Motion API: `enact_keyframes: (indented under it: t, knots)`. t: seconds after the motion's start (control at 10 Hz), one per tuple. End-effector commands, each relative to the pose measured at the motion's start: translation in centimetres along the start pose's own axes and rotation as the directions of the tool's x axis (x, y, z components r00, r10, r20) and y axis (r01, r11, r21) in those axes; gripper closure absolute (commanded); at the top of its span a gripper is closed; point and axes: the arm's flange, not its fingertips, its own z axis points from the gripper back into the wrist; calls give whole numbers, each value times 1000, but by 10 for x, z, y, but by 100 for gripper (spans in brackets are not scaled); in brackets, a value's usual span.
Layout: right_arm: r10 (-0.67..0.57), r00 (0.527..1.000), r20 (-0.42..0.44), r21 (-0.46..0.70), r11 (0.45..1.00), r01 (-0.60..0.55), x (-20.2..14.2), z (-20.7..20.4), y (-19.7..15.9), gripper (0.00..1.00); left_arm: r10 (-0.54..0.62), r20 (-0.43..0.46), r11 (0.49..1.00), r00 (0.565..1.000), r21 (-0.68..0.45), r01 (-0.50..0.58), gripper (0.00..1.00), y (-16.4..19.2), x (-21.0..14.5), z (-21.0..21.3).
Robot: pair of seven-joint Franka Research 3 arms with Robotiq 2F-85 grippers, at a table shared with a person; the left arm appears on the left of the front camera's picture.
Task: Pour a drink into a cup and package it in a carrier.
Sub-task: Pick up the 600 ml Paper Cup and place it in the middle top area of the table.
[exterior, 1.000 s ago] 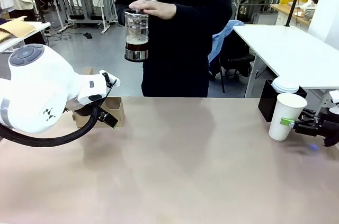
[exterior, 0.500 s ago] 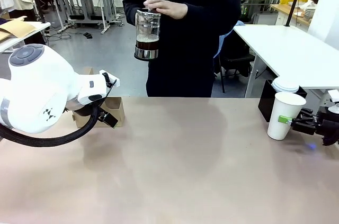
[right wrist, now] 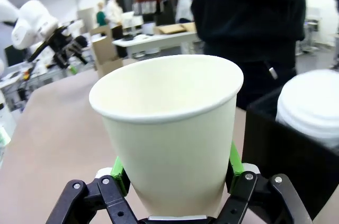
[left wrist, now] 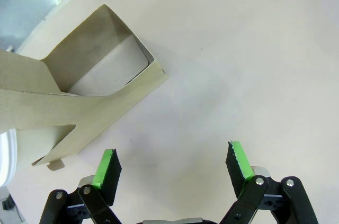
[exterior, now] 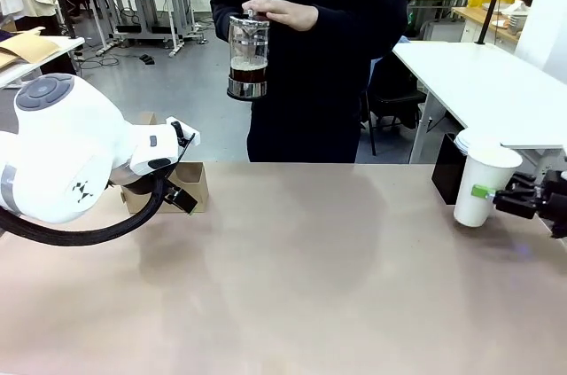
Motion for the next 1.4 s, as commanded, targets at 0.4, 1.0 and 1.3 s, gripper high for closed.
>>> enact_keyframes:
  t: [0.4, 1.0, 1.3]
  knots:
    - [18, 1000, 11, -204, 979, -16, 101, -129, 76, 20, 1, 0, 1000, 1000, -1, -1, 0, 0, 0, 0]
    - [12, 996, 90, -233, 972, 9, 29, -257, 44, 20, 1, 0, 1000, 1000, -1, -1, 0, 0, 0, 0]
    - [13, 998, 64, -243, 970, 2, 4, -267, 31, 20, 1, 0, 1000, 1000, -1, -1, 0, 0, 0, 0]
